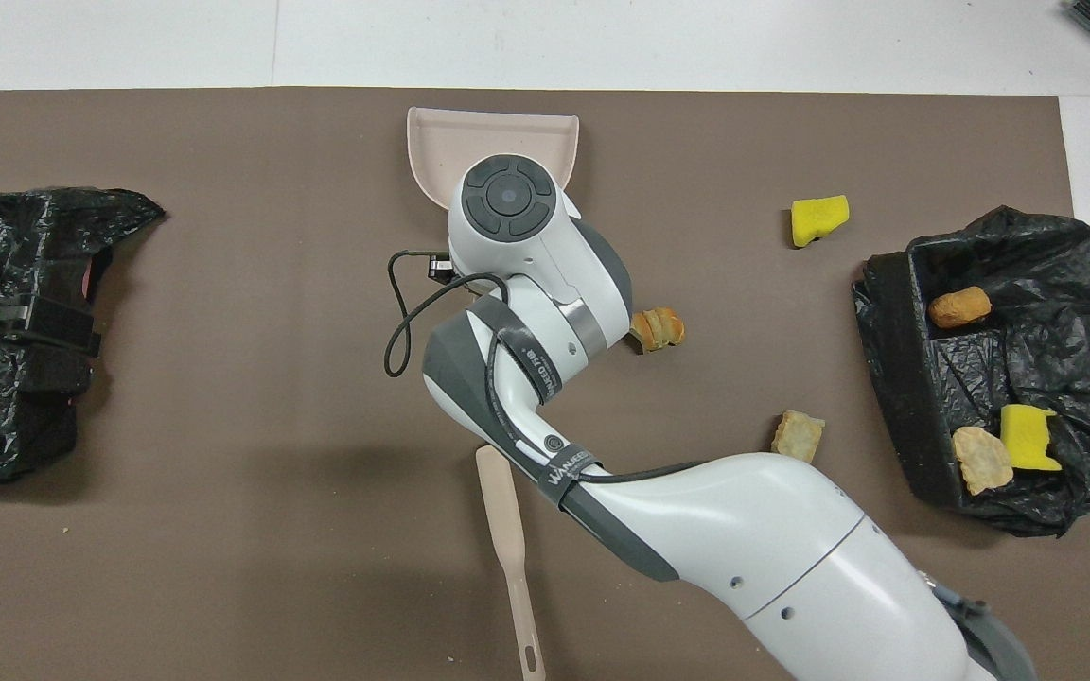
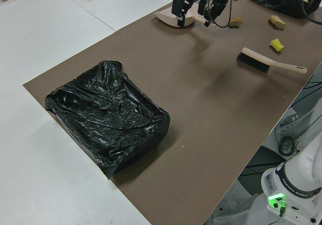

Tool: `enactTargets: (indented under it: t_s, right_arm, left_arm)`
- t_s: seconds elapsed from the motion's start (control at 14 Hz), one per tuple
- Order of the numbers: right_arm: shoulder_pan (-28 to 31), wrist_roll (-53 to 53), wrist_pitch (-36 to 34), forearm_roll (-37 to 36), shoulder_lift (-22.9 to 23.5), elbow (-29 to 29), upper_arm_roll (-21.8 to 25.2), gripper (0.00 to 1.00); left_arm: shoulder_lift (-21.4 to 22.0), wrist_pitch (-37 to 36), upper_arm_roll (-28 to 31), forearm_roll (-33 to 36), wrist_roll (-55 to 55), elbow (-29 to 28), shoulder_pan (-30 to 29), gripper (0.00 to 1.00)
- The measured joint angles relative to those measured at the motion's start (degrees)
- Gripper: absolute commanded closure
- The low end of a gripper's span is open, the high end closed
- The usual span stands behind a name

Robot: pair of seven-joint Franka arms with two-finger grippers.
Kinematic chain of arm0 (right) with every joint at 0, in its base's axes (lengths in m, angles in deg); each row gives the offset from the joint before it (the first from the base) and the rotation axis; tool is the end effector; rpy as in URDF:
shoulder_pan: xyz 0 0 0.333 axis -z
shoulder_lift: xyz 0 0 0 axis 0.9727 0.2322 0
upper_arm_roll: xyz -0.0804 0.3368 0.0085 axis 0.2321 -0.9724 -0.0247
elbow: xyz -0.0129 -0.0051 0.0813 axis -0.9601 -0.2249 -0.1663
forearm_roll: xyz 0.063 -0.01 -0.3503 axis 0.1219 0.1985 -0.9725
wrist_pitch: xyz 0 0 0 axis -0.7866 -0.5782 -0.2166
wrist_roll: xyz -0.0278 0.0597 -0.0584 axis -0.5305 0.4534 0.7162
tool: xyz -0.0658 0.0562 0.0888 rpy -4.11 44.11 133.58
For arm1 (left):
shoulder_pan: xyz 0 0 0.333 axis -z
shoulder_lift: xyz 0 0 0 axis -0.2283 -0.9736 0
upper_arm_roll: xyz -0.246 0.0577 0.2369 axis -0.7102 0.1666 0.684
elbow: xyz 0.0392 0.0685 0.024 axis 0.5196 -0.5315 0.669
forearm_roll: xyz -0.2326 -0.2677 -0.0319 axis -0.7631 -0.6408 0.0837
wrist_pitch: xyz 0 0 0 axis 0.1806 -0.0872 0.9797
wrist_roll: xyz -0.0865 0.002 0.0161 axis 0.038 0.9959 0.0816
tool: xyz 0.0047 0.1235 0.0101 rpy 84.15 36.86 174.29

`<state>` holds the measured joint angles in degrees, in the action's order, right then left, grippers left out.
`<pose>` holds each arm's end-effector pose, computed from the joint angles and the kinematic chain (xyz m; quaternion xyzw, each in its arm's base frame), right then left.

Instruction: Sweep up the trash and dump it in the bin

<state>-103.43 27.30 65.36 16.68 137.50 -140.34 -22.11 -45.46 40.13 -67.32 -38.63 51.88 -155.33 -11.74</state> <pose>0.6381 0.4320 0.3675 -0.9971 0.0384 -0.0267 0.0605 0.5020 -0.0231 0.6120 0.9975 -0.0570 -0.0404 0.0122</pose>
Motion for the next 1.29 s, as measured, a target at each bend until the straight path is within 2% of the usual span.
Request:
enactTargets:
  t_s: [0.07, 0.21, 0.29, 0.36, 0.5, 0.72, 0.93, 1.07, 1.29]
  right_arm:
    - [0.0, 0.0, -0.3, 0.2, 0.0, 0.1, -0.3, 0.78]
    - [0.1, 0.0, -1.6, 0.3, 0.0, 0.2, -0.4, 0.57]
    - [0.2, 0.0, -2.5, 0.3, 0.0, 0.4, -0.4, 0.52]
    - [0.2, 0.0, -3.2, 0.3, -0.1, 0.7, -0.4, 0.39]
    - [0.3, 0.0, -3.6, 0.3, -1.2, 0.9, -0.4, 0.22]
    - [0.2, 0.0, -8.9, 0.5, -4.8, 0.5, -0.5, 0.00]
    - [0.7, 0.0, -14.5, 2.9, -12.0, -5.3, -0.5, 0.00]
    - [1.6, 0.0, -15.8, 6.2, -19.6, -13.7, -0.6, 0.00]
    - [1.6, 0.0, -16.8, 11.0, -32.2, -29.3, -0.8, 0.00]
  left_arm:
    - [0.4, 0.0, 0.0, 0.0, 0.0, -0.6, 0.2, 0.00]
    - [0.9, 0.1, 0.0, 0.0, 0.0, -1.5, 0.5, 0.00]
    - [1.1, 0.1, -0.1, 0.0, 0.0, -1.9, 0.6, 0.00]
    - [1.2, 0.3, -0.1, 0.0, 0.0, -2.3, 0.7, 0.00]
    - [1.3, 1.3, -0.1, 0.0, 0.0, -2.7, 1.2, 0.00]
    - [1.2, 3.9, -0.1, 0.0, 0.0, -3.4, 2.4, 0.00]
    - [0.8, 8.5, -0.1, 0.0, 0.0, -4.4, 3.6, 0.00]
    - [-0.4, 11.9, -0.2, 0.0, -0.1, -5.2, 5.4, 0.00]
    - [-3.5, 17.4, -0.2, 0.0, -3.1, -5.4, 8.9, 0.00]
